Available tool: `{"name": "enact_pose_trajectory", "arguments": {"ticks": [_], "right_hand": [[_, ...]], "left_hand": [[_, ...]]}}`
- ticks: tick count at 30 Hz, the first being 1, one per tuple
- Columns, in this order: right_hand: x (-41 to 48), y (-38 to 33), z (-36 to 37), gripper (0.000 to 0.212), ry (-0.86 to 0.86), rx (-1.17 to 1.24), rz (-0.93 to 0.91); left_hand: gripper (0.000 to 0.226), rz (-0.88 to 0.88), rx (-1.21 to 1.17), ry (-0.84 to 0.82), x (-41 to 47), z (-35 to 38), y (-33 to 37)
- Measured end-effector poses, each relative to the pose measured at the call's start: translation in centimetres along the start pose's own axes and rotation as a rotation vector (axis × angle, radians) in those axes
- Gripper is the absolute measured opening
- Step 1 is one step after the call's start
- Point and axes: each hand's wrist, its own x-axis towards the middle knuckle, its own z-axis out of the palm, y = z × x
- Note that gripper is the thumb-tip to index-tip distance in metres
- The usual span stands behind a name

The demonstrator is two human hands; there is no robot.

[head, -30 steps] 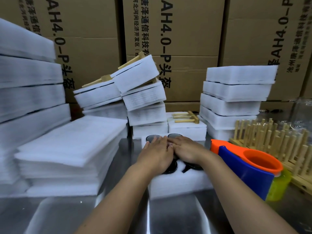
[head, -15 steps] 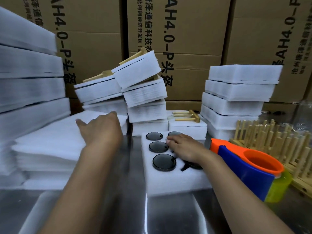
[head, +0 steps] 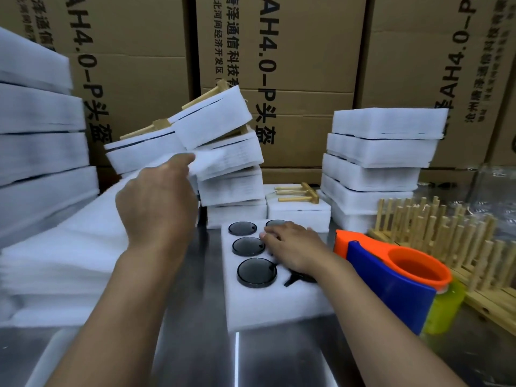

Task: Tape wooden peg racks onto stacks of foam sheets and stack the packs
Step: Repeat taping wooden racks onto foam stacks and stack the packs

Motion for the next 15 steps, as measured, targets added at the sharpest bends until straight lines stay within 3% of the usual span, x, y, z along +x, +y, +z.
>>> {"name": "enact_pose_trajectory", "arguments": {"ticks": [2,4,8,12,15], "right_hand": [[-0.2,-0.2,-0.2,0.047,0.161,0.028,-0.029],[-0.4,-0.5,-0.8,0.045,0.387,0.201,-0.062],[-0.9,-0.3,-1.8,0.062,0.617,0.709,0.071],[-1.6,-0.2,-2.6,0.072,0.57,1.193,0.104],[-1.6,-0.5,-2.5,0.053,0.447,1.382,-0.001]], "left_hand": [[0.037,0.205,-0.098,0.121,-0.7,-0.6,1.5],[0.033,0.416,-0.185,0.233,-1.6,-0.4,2.8],[0.036,0.615,-0.296,0.198,-3.4,1.0,4.5],[0.047,0.635,-0.398,0.021,-5.1,2.8,5.2],[0.04,0.595,-0.556,-0.071,-6.2,3.3,5.9]]}}
